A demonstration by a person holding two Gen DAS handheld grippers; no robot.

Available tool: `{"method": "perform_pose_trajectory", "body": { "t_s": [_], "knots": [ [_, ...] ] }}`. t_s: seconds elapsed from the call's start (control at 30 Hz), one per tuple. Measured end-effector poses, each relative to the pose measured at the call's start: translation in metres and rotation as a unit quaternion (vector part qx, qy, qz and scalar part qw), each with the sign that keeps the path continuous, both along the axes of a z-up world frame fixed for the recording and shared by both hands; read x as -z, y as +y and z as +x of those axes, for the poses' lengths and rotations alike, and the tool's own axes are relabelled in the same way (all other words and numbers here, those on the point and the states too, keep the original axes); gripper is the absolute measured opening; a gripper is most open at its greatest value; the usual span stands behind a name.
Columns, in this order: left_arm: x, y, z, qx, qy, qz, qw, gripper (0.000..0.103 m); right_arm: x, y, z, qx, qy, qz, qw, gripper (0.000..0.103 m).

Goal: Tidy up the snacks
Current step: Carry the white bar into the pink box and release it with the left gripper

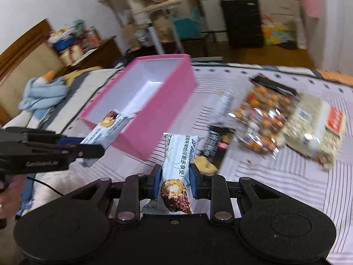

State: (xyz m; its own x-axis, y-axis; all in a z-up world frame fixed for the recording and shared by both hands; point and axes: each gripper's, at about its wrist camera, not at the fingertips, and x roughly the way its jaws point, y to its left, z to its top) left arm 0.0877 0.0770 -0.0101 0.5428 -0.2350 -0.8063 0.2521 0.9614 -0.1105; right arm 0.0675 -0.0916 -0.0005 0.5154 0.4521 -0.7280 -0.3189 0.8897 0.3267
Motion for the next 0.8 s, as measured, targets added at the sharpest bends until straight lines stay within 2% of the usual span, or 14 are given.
{"method": "perform_pose_trajectory", "body": {
  "t_s": [0.2, 0.33, 0.47, 0.63, 0.8],
  "knots": [
    [-0.031, 0.033, -0.003, -0.035, -0.032, -0.008, 0.9989, 0.026, -0.026, 0.043, 0.013, -0.074, -0.021, 0.004, 0.997, 0.031],
    [-0.035, 0.050, 0.007, -0.061, -0.045, -0.014, 0.9970, 0.026, -0.030, 0.080, 0.034, -0.115, -0.064, 0.011, 0.991, 0.031],
    [-0.026, 0.063, 0.028, -0.105, -0.051, -0.010, 0.9931, 0.026, -0.020, 0.110, 0.069, -0.121, -0.090, 0.010, 0.989, 0.031],
    [-0.006, 0.081, 0.062, -0.169, -0.056, 0.010, 0.9839, 0.026, 0.001, 0.143, 0.108, -0.155, -0.104, -0.020, 0.982, 0.031],
    [0.022, 0.104, 0.098, -0.199, -0.014, -0.014, 0.9798, 0.026, 0.027, 0.169, 0.124, -0.205, -0.108, -0.069, 0.970, 0.030]
  ]
}}
